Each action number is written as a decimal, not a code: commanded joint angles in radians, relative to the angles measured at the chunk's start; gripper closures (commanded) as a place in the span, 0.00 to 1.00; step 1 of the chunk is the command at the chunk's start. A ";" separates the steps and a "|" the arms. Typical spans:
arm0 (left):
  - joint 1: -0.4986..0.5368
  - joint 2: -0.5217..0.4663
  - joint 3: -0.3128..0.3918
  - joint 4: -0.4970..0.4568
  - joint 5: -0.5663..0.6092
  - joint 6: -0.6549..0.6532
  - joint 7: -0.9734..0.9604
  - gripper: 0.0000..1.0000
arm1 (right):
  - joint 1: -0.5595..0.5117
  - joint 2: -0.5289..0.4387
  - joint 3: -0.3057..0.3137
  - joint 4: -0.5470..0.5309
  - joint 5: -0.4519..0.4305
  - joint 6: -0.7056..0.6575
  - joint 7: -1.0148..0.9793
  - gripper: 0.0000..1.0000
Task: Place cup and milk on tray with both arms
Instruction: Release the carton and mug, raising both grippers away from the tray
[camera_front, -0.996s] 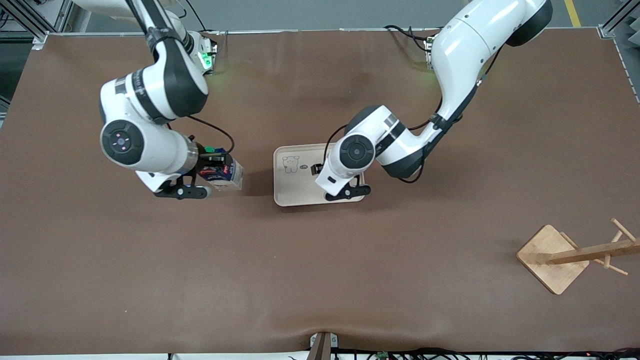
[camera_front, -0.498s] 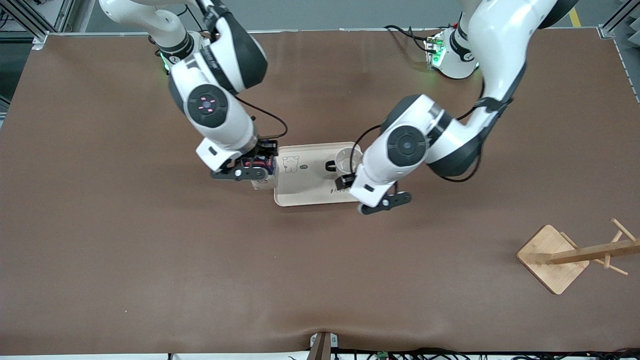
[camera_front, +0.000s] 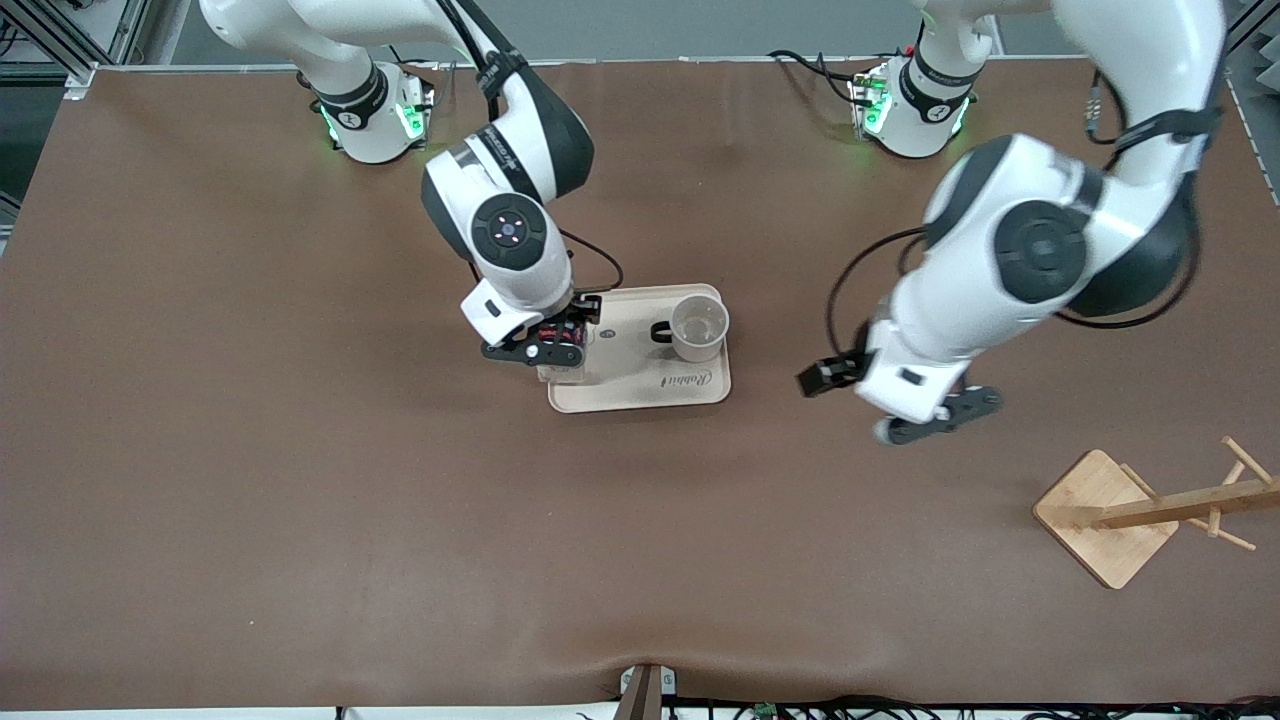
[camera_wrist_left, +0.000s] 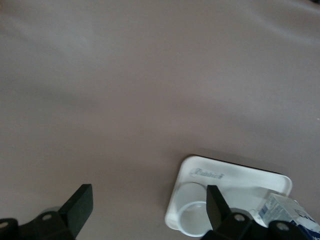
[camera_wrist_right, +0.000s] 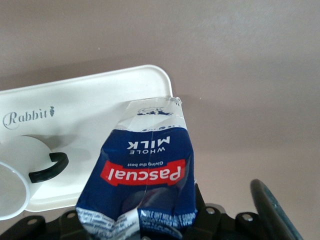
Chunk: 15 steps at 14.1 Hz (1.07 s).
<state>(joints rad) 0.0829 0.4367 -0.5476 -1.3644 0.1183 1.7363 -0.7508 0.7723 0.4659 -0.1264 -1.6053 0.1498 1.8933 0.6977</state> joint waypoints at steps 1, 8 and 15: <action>0.105 -0.067 -0.006 -0.024 0.015 -0.052 0.118 0.00 | 0.012 0.019 -0.007 0.011 0.005 0.003 0.026 0.70; 0.365 -0.168 -0.005 -0.024 0.015 -0.107 0.496 0.00 | 0.021 0.042 -0.007 0.011 0.080 0.036 0.023 0.49; 0.429 -0.278 -0.003 -0.022 0.015 -0.175 0.565 0.00 | 0.004 0.034 -0.012 0.021 0.079 0.021 0.011 0.00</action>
<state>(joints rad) 0.5084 0.2216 -0.5480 -1.3647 0.1194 1.5823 -0.1939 0.7862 0.5024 -0.1310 -1.6039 0.2143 1.9262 0.7054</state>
